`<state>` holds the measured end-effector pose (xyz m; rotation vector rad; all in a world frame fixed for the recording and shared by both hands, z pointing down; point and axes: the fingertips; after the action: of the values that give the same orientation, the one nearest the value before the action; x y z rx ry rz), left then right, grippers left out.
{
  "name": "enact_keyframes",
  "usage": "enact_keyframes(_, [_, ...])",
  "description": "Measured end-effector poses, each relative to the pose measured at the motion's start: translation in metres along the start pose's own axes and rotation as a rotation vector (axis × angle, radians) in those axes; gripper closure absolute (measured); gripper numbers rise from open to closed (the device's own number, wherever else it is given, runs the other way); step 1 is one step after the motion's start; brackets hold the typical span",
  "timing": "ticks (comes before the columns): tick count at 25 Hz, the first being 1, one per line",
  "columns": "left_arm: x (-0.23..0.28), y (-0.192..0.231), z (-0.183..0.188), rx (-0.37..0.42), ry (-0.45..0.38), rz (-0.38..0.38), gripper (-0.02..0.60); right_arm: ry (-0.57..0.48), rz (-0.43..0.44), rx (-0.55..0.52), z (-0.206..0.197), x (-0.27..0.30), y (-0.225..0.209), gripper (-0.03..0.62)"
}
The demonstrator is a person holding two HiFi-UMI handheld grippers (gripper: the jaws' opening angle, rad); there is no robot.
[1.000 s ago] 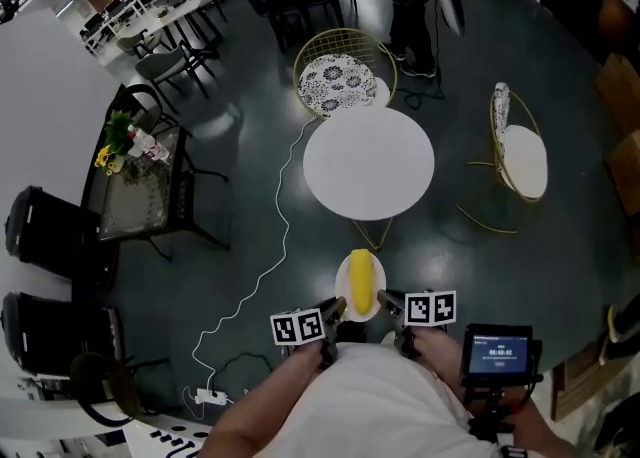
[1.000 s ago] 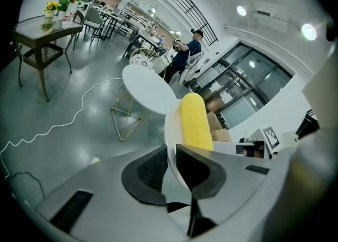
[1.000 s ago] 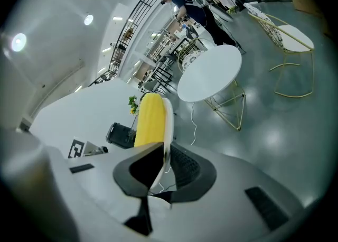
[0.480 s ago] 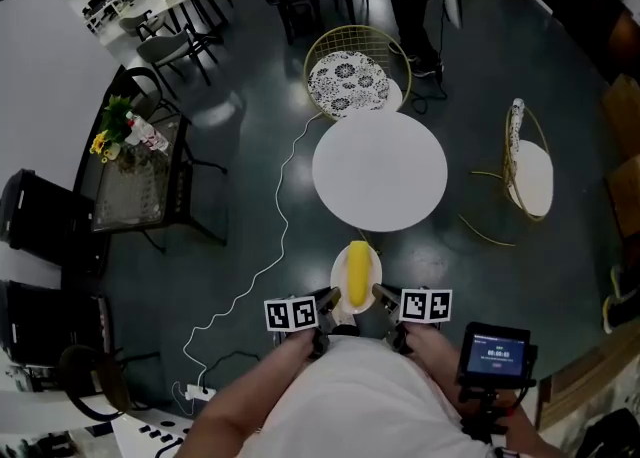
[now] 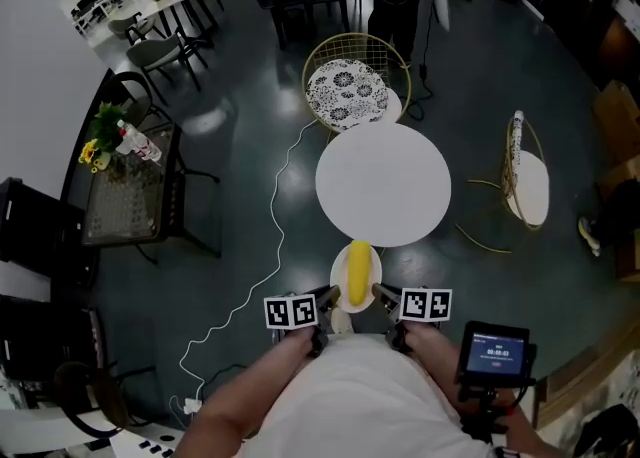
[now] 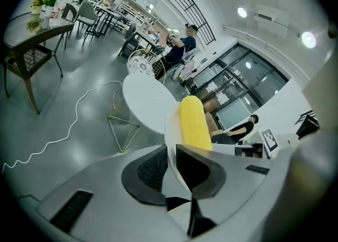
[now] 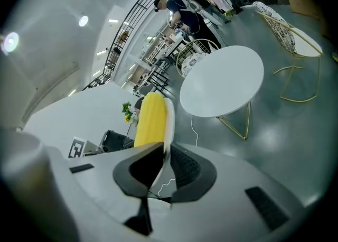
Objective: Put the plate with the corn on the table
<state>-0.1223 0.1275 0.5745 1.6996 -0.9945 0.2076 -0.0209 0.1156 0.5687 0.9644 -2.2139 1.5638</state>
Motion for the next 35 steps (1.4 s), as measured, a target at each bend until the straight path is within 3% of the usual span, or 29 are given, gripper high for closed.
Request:
enact_keyframes(18, [-0.021, 0.038, 0.065, -0.003, -0.044, -0.002, 0.525, -0.003, 0.008, -0.052, 0.041, 0.058, 0.039, 0.545])
enact_keyframes(35, [0.001, 0.071, 0.119, -0.047, -0.075, 0.061, 0.525, 0.090, 0.041, -0.073, 0.090, 0.113, 0.031, 0.545])
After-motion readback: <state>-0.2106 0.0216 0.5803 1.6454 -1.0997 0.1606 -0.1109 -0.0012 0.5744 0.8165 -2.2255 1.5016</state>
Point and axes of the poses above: the fingertips, and each gripper's own axes: x forward along the fingers, y to its left, z out of its top, and after that the axes turned 2 degrees about -x, right-handed
